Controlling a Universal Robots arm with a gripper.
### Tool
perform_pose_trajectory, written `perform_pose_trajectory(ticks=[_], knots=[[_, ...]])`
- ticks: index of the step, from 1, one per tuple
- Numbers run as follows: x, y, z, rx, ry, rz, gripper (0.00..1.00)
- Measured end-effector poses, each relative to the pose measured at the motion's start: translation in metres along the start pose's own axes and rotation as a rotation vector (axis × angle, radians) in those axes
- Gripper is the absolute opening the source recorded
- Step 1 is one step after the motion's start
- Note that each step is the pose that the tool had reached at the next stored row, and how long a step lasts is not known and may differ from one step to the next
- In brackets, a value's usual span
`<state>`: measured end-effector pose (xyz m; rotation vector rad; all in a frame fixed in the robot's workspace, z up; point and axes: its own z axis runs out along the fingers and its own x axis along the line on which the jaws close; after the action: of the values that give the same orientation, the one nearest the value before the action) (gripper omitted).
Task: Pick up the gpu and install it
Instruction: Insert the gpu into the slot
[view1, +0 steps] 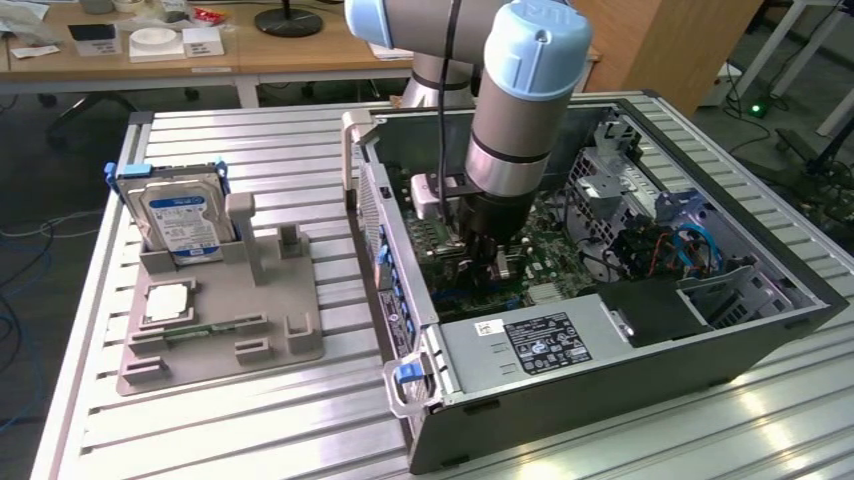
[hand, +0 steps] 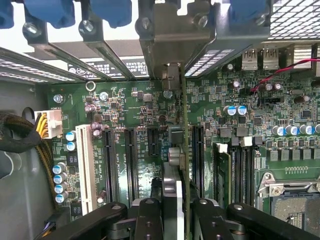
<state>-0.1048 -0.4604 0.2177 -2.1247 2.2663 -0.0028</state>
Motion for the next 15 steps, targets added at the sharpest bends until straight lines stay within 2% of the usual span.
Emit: perform_pose_trajectory(ticks=[15], knots=[[0.0001, 0.0004, 0.0045, 0.0000, 0.0003, 0.000, 0.28]])
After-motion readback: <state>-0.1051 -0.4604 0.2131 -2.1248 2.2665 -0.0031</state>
